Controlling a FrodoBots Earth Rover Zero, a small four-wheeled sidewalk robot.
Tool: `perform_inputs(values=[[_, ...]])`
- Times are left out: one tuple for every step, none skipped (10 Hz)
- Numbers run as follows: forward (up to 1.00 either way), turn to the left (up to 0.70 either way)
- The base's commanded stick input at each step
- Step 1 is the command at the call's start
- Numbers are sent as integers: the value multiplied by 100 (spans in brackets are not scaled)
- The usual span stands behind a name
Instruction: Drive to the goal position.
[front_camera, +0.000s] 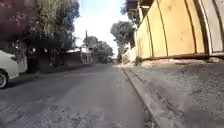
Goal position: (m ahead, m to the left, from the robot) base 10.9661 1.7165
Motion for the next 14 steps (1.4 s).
perform_inputs(values=[[91,0],[91,0],[91,0],[91,0],[91,0],[91,0],[91,0],[91,0],[91,0],[91,0],[91,0],[91,0],[91,0],[91,0]])
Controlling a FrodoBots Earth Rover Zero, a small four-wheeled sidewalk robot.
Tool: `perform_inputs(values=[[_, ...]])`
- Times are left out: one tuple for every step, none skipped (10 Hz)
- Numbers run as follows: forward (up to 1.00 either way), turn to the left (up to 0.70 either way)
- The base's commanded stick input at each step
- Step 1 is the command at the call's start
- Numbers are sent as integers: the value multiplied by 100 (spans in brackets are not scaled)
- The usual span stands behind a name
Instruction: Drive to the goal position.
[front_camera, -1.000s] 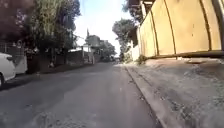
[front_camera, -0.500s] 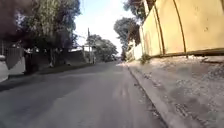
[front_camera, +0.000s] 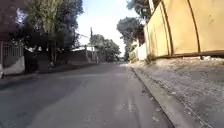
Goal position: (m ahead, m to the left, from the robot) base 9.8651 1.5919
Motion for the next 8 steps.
perform_inputs(values=[[91,0],[91,0],[91,0],[91,0],[91,0],[91,-3],[91,-26],[91,-36]])
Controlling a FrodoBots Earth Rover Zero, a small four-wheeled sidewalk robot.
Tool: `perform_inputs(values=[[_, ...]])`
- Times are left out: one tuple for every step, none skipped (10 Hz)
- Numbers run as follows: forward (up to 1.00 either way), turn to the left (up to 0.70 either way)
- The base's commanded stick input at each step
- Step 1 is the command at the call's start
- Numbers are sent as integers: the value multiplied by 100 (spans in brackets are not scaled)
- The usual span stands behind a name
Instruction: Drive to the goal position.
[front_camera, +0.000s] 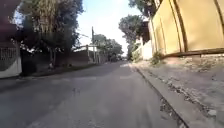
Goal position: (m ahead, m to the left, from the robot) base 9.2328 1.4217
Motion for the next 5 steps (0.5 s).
perform_inputs(values=[[91,-36],[91,-36],[91,-36],[91,-36],[91,-36]])
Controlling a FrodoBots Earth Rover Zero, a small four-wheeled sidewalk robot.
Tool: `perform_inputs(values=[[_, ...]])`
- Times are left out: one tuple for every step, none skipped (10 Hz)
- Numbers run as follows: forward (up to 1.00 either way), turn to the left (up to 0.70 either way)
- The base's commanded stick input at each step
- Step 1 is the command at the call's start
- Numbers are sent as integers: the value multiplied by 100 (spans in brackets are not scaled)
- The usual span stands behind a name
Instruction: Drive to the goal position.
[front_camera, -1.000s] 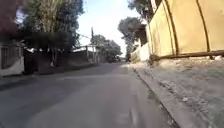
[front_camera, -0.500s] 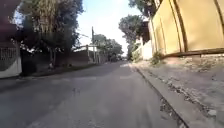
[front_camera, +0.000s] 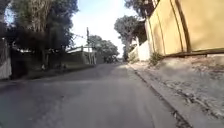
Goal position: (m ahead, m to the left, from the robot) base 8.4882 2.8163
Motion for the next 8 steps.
perform_inputs(values=[[91,-36],[91,-36],[91,-36],[91,-36],[91,-29],[91,-5],[91,0],[91,0]])
